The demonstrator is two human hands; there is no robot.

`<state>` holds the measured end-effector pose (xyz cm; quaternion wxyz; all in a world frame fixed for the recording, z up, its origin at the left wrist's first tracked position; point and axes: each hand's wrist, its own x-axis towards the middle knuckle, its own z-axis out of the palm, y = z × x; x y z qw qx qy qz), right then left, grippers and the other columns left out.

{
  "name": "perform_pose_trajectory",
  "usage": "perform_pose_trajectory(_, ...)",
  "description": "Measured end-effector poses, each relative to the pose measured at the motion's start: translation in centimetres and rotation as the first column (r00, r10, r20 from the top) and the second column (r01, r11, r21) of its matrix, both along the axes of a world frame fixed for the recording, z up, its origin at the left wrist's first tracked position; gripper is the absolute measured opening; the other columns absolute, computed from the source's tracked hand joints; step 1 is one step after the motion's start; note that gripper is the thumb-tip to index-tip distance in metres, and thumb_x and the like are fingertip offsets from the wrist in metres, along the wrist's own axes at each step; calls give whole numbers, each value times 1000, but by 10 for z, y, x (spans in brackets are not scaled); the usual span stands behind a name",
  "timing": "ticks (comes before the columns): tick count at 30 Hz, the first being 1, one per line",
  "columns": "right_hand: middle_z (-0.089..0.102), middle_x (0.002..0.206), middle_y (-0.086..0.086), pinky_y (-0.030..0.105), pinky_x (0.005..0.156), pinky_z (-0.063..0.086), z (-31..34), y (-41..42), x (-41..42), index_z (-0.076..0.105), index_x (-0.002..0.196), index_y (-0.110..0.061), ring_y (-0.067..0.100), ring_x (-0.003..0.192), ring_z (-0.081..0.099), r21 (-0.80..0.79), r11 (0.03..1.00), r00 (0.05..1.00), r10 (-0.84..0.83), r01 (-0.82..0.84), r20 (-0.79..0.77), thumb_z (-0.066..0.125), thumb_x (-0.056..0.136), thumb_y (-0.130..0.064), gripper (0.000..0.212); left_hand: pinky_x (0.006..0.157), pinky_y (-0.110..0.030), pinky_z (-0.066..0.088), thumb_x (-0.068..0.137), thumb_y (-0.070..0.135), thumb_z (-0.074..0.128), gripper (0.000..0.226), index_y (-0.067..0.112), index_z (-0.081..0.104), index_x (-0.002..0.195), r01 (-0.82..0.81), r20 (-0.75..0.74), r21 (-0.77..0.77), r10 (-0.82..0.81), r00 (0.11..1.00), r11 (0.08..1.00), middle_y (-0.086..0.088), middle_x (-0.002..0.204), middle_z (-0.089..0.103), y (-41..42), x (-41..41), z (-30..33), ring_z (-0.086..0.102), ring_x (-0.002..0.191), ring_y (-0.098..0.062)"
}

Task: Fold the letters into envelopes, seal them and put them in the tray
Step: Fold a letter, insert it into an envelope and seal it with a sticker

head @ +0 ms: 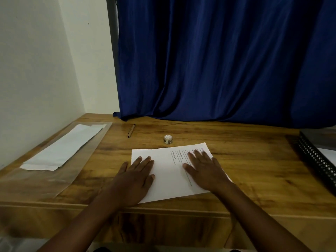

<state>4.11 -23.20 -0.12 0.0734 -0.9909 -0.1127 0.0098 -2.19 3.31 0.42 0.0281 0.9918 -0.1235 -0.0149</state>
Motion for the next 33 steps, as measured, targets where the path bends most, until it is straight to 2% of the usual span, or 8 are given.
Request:
perform_pose_trajectory(3, -1, 172, -2, 50, 128, 4, 2, -21, 8, 3, 163, -33, 23, 159, -3, -17, 995, 995, -101, 101, 12, 12, 101, -68, 72, 126, -44, -6, 106, 54, 10, 63, 30, -4, 163, 1, 16, 8, -1, 1000, 1000, 11, 169, -10, -1, 0, 1, -11, 156, -11)
perform_pose_trajectory(10, 7, 172, 0, 49, 128, 7, 2, -31, 0, 10, 164, -26, 22, 159, 4, 53, 987, 988, -154, 153, 24, 23, 100, -71, 79, 126, -45, -6, 106, 55, 13, 63, 32, -1, 163, 14, 30, -19, -13, 999, 1000, 12, 170, -8, 2, -1, -3, -10, 156, -10)
perform_pose_trajectory(17, 5, 172, -3, 48, 127, 5, -2, -60, -36, 9, 164, -28, 21, 159, 2, 66, 988, 990, -141, 140, 6, 24, 97, -74, 83, 124, -46, -10, 86, 75, 6, 81, 42, 6, 160, 115, -29, -110, -119, 993, 987, 26, 159, -10, 11, -4, 2, -13, 149, 2)
perform_pose_trajectory(22, 7, 171, -5, 45, 128, 5, 2, -78, -65, 14, 163, -32, 18, 158, 2, 153, 985, 997, -69, 74, -42, 24, 85, -83, 94, 123, -48, -12, 106, 44, 39, 56, 44, 19, 158, 136, -83, -219, -158, 984, 966, 21, 168, 0, 17, 1, 4, -12, 152, -2)
perform_pose_trajectory(25, 36, 160, -13, 49, 121, 32, 0, -85, -73, 30, 157, -37, 18, 149, 34, 273, 961, 999, -45, 46, -10, 38, 89, -79, 81, 123, -53, -12, 92, 49, 28, 67, 42, 21, 158, 196, 18, -120, -195, 981, 973, 16, 169, -2, 2, -7, 8, -18, 152, -7)
perform_pose_trajectory(27, 59, 125, -20, 40, 94, 54, -1, -86, -78, 51, 135, -41, 6, 112, 60, 376, 923, 991, -117, 82, 72, 40, 88, -81, 62, 124, -56, -12, 88, 63, 9, 76, 40, 20, 159, 215, 92, -44, -210, 973, 976, 15, 169, -1, -18, -16, 12, -13, 155, -10)
perform_pose_trajectory(29, 63, 104, -12, 33, 79, 52, 1, -84, -85, 58, 109, -34, 11, 96, 63, 396, 905, 974, -208, 155, 94, 30, 84, -88, 66, 124, -58, -9, 82, 73, -7, 89, 38, 18, 160, 211, 116, -9, -208, 971, 977, 14, 170, 1, -35, -21, 12, -7, 157, -13)
perform_pose_trajectory(33, 56, 145, 6, 54, 114, 37, -6, -84, -92, 61, 122, -21, 25, 135, 49, 319, 920, 964, -259, 229, 54, 7, 81, -93, 98, 126, -53, -7, 68, 78, -30, 110, 36, 12, 161, 189, 83, -58, -183, 979, 980, 12, 170, 2, -48, -22, -6, -5, 157, -13)
